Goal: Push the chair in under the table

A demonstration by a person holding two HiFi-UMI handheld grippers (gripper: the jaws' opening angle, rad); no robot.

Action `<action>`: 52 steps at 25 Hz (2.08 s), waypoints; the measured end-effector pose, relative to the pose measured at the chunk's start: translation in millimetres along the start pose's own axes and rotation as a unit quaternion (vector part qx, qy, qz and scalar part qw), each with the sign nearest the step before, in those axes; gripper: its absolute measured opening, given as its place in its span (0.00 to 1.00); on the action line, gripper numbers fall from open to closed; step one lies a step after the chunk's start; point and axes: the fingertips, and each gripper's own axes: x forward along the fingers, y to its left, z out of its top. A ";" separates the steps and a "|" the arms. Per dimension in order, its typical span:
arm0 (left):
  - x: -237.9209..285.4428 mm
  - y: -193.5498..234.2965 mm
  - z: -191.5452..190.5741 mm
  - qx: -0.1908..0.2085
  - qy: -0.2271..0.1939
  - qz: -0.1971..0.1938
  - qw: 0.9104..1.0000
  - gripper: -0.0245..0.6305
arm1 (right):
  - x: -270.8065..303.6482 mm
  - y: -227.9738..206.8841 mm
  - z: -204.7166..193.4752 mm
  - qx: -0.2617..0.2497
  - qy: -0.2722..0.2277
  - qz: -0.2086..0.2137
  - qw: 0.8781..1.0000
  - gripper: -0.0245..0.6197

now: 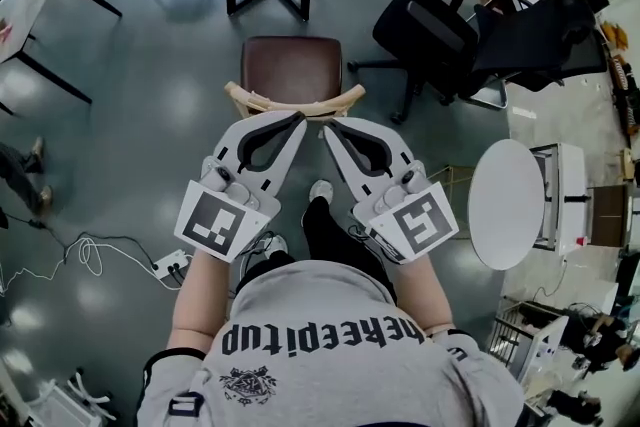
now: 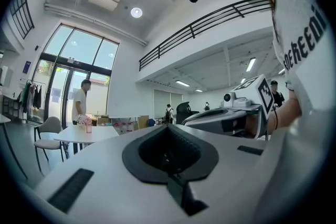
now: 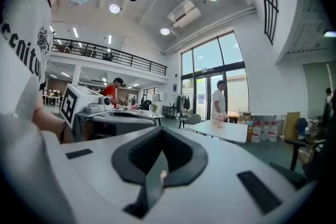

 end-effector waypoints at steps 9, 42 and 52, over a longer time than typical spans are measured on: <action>42.7 22.5 -6.6 0.002 0.006 0.023 1.000 0.06 | 19.1 -52.8 -7.0 0.009 0.000 0.022 1.000 0.05; 113.4 92.9 -47.7 0.008 0.064 0.068 0.996 0.06 | 77.6 -139.7 -51.4 0.024 0.015 0.115 0.993 0.05; 115.1 110.4 -93.5 0.033 0.111 0.011 0.993 0.06 | 98.2 -137.7 -88.7 0.021 0.058 0.108 0.992 0.06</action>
